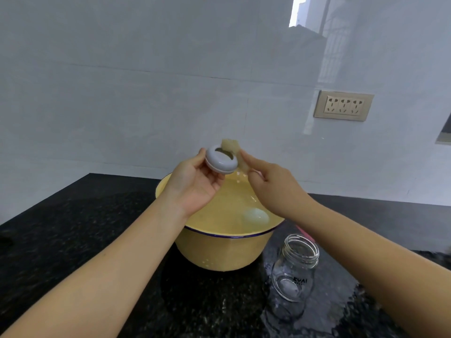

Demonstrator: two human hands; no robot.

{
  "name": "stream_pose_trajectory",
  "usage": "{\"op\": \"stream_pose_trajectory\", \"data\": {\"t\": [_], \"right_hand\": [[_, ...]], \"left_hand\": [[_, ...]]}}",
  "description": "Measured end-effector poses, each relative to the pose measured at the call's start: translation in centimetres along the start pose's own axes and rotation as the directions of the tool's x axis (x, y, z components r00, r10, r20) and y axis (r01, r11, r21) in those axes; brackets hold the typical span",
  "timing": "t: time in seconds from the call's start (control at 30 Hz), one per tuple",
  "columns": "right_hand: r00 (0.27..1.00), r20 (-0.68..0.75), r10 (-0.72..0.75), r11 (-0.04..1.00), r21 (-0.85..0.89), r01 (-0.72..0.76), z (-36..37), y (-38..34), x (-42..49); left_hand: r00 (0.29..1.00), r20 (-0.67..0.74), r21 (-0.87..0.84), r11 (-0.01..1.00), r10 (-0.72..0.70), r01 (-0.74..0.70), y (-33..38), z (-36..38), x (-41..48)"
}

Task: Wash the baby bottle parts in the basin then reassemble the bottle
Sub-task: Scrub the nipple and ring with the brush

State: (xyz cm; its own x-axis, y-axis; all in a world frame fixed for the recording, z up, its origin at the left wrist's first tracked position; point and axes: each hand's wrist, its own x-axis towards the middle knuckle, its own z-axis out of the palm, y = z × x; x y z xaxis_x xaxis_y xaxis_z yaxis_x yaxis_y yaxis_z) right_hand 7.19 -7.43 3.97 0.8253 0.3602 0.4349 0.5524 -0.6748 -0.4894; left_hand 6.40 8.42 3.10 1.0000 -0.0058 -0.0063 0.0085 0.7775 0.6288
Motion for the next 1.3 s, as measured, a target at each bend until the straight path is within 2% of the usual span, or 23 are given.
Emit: {"op": "stream_pose_trajectory", "data": {"t": [0.17,0.27,0.43,0.7,0.97,1.17,1.3], "right_hand": [[1.000,0.013,0.025,0.999,0.042,-0.025,0.1,0.0,0.2],[1.000,-0.006,-0.005,0.998,-0.058,0.005,0.9,-0.1,0.2],[0.999,-0.012,-0.038,0.986,-0.160,0.036,1.9,-0.9,-0.3],[0.998,0.032,-0.053,0.963,-0.262,0.060,3.1,-2.4,-1.1],[0.996,0.076,0.042,0.890,-0.457,-0.002,3.6,-1.6,-0.3],[0.977,0.177,0.117,0.863,-0.505,-0.012,4.0,-1.9,0.3],[0.946,0.286,0.153,0.889,-0.457,-0.006,3.9,-1.1,1.3]], "left_hand": [[0.999,0.043,0.226,0.974,0.007,-0.017,0.4,-0.3,-0.2],[0.998,0.045,0.343,0.937,0.053,-0.065,0.5,0.1,-0.3],[0.986,-0.058,0.495,0.862,0.157,-0.108,-0.1,0.9,-0.4],[0.967,-0.159,0.424,0.898,0.199,-0.115,-1.3,0.4,0.4],[0.986,-0.092,0.515,0.854,0.140,-0.073,-1.0,-0.3,-0.4],[0.979,-0.116,0.553,0.830,0.166,-0.075,-1.1,-0.9,-0.4],[0.965,-0.114,0.605,0.787,0.235,-0.120,-0.9,-1.1,-0.5]]}}
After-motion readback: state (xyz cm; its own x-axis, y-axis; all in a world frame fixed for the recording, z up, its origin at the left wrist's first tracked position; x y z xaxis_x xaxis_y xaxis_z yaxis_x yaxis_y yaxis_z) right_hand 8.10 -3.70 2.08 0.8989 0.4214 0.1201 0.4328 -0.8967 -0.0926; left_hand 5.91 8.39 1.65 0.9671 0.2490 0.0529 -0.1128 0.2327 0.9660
